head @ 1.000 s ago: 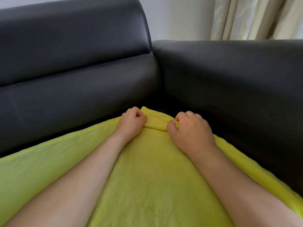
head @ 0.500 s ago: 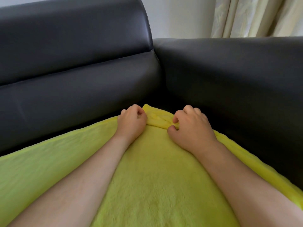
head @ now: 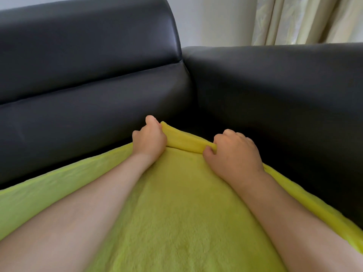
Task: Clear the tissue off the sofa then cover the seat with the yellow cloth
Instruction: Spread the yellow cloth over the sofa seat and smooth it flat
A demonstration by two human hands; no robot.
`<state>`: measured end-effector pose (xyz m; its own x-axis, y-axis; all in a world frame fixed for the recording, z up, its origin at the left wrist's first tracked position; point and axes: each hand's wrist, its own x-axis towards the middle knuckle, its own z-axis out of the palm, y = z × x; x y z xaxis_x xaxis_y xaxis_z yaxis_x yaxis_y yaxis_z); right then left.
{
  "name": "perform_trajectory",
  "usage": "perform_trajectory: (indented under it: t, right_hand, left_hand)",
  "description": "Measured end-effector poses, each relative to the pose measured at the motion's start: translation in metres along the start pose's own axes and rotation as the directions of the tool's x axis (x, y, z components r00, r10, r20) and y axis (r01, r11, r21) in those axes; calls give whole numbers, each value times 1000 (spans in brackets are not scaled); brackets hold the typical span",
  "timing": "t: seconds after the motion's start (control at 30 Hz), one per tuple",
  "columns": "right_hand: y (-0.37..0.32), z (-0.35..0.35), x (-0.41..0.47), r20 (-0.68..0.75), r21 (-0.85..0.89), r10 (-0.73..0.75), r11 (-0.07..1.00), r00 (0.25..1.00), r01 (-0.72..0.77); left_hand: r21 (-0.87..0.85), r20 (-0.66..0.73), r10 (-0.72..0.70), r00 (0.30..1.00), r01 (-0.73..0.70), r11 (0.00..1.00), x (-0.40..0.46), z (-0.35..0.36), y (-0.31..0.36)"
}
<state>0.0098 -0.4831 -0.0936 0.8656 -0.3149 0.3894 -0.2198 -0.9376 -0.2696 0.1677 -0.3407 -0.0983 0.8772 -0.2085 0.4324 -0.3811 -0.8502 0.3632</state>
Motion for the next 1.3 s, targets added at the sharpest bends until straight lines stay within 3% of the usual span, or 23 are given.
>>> perform_trajectory:
  t: [0.1,0.17,0.23,0.3,0.37,0.4,0.47,0.57,0.67,0.73,0.8,0.83,0.9,0.97,1.03,1.07,1.1,1.13,1.23,1.3]
  right_hand:
    - [2,-11,-5,158,-12,85,996,984,-84]
    - [7,-20,-7,264,6,160,986,951,-167]
    - [14,-29,-7,315,11,198,977,928,-212]
    - [16,-33,-8,366,5,215,973,905,-233]
    - [16,-33,-10,404,-8,214,973,889,-231]
    - [16,-32,-11,409,-6,209,974,888,-227]
    - [14,-32,-14,397,5,202,975,895,-223]
    - [10,-37,-18,359,37,200,973,912,-228]
    - [8,-39,-28,290,37,140,987,947,-157]
    - [8,-37,-35,147,-51,36,998,989,-28]
    - [8,-34,-37,79,-132,-52,989,995,62]
    - [10,-33,-36,76,-133,-63,989,995,73]
    - [12,-33,-33,68,-60,-53,997,996,58]
    - [15,-36,-29,2,92,-14,996,1000,14]
    - [19,-38,-25,17,377,104,920,994,-103]
    - [20,-39,-24,63,539,165,824,984,-172]
    - [21,-40,-23,98,627,213,745,972,-227]
    - [24,-41,-23,113,631,245,731,963,-260]
    - [22,-39,-30,88,296,239,920,967,-255]
    - [20,-40,-35,30,98,209,973,977,-211]
  left_hand:
    - [180,209,-175,962,139,974,10,-1,0]
    - [264,244,-199,949,133,955,11,0,1]
    - [314,159,-44,986,-8,949,11,-3,3]
    - [244,86,245,966,-259,935,7,-13,2]
    - [115,218,491,843,-522,845,3,-27,-1]
    - [79,323,547,772,-598,797,0,-33,-2]
    - [57,457,562,689,-653,755,-2,-36,-4]
    - [75,450,593,667,-691,719,7,-31,-6]
    - [215,444,672,592,-799,562,17,-28,-6]
    - [349,423,706,568,-821,452,22,-31,-1]
    - [432,359,702,615,-776,459,29,-36,9]
    - [430,300,677,672,-729,533,35,-41,19]
    - [259,192,510,838,-545,798,51,-48,38]
    - [-26,198,277,940,-278,960,70,-54,53]
    - [-306,258,140,956,-56,950,83,-55,63]
    - [-422,290,90,953,43,905,86,-54,66]
    - [-514,327,51,944,132,847,87,-51,68]
    - [-589,374,39,926,205,782,87,-46,71]
    - [-717,448,41,893,332,613,86,-21,69]
    - [-646,386,24,922,251,721,88,-2,68]
